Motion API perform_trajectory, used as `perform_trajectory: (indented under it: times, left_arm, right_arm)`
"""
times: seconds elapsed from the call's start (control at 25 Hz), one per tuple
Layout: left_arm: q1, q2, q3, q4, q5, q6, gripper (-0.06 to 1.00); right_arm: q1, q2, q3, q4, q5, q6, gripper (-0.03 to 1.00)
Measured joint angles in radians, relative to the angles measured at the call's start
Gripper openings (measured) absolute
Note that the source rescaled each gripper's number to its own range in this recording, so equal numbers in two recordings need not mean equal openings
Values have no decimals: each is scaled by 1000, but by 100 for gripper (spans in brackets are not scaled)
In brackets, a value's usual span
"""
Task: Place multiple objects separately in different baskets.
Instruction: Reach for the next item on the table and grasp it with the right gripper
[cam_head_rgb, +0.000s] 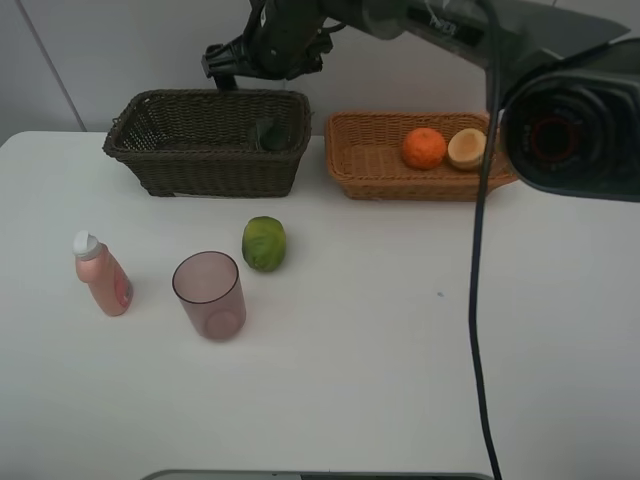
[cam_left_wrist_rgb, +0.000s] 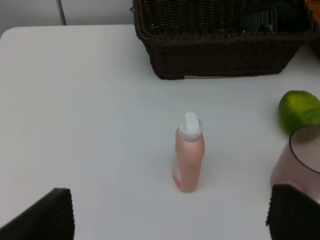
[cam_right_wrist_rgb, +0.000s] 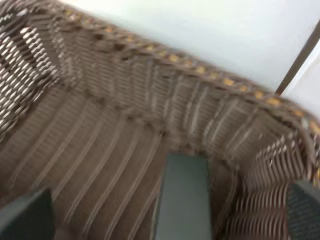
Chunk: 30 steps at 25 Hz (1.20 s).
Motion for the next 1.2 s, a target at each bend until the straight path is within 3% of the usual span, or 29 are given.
perform_trajectory:
  times: [0.28,0.56,1.2]
  left_arm:
    - [0,0,0,0,0,0,99]
    - [0,0,0,0,0,0,99]
    - [0,0,0,0,0,0,99]
  right_arm:
    - [41,-77,0,22,225,0,95]
    - [92,-114,-1,29,374,0,95]
    - [132,-132,21,81,390,50,95]
